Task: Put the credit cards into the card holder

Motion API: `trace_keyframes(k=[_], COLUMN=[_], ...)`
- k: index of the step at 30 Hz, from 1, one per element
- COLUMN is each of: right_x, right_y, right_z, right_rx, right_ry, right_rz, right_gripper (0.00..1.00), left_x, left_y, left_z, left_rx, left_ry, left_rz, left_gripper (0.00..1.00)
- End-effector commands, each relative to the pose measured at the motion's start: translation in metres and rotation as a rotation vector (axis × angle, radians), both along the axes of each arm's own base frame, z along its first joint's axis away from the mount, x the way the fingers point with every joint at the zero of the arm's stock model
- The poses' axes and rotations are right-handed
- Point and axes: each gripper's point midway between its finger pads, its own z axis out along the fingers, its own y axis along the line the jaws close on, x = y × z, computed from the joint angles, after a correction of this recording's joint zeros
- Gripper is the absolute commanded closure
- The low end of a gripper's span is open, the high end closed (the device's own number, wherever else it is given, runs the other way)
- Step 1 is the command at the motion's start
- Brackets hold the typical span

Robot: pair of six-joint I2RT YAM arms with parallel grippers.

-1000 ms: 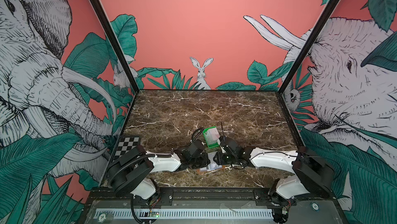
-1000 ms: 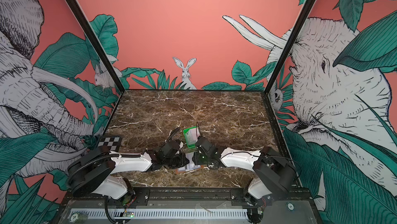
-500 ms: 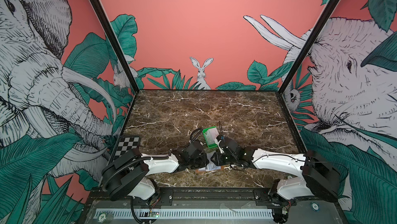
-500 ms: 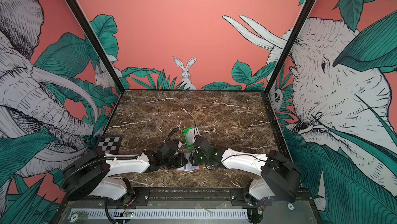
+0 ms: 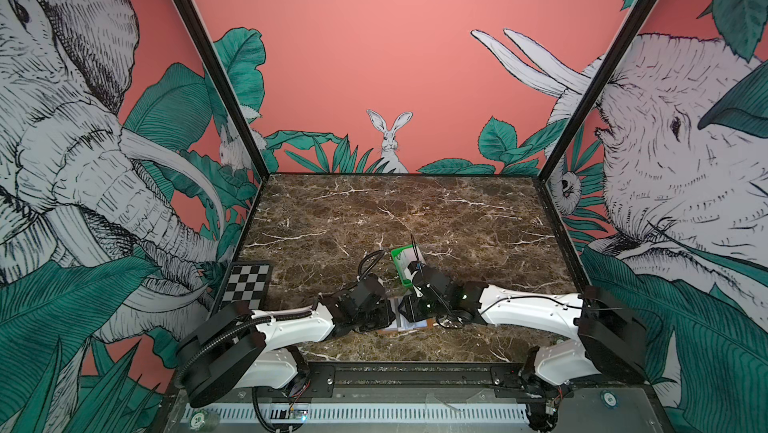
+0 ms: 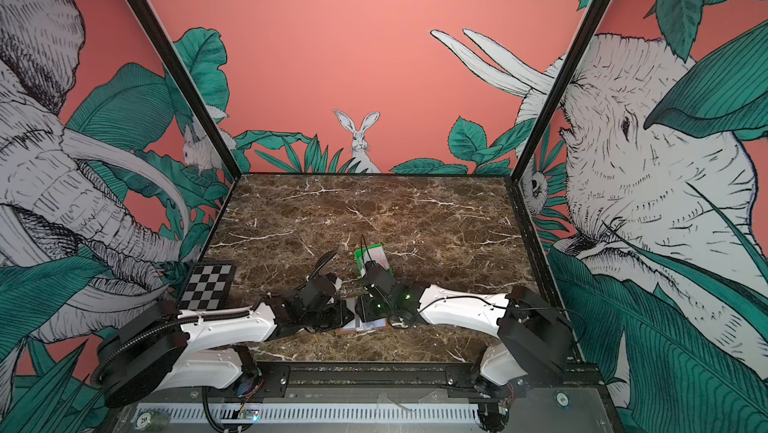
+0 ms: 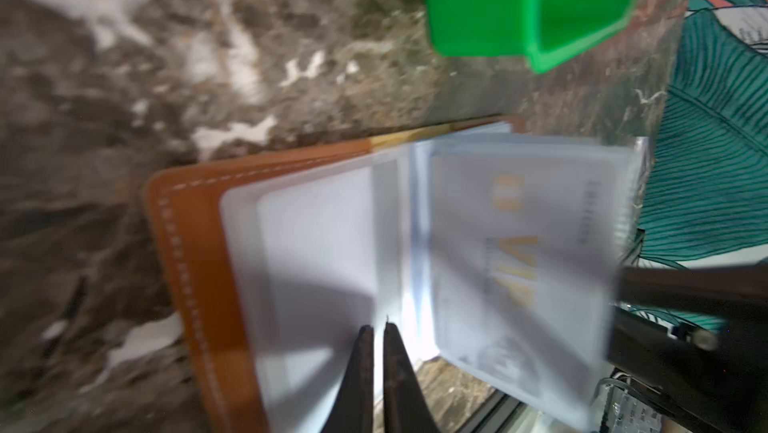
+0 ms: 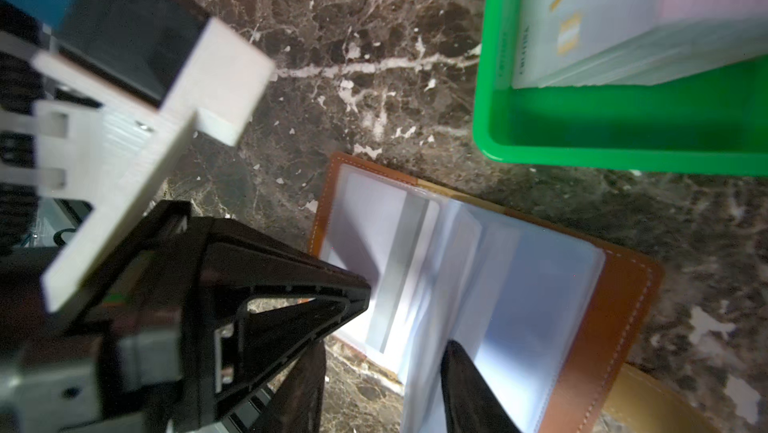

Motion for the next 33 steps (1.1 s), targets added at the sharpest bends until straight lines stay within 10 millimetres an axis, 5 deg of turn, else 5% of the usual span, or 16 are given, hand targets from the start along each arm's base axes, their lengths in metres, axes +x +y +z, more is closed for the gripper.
trace_keyframes(k=[1,11,20,33], right_x=[-0.002,-0.007,0.004,-0.006], right_y=[0.012,0.019,-0.01,0.013], right_z=[0.005,0.0,-0.008,-0.015], right_rx=[0.012,0.003,-0.136,-0.058], right_ry=[-0.012,0.002,-0.042,0.015], right_rz=[0.023,0.048,-0.034,0.035], right_gripper=[0.52,0.42,0.35,0.29], left_x=[0.0,0.003,0.005,0.006], left_y=[0.01,0.009,0.01,0.008], left_z=[-0.008,-0.012,-0.009,-0.009], left_rx=[-0.014,-0.059,-0.063,-0.072], left_ry=[0.018,0.037,0.031,0.033], left_rz=[0.033,0.041,0.045,0.037], left_gripper=[0.9,0.9,0.9,0.9])
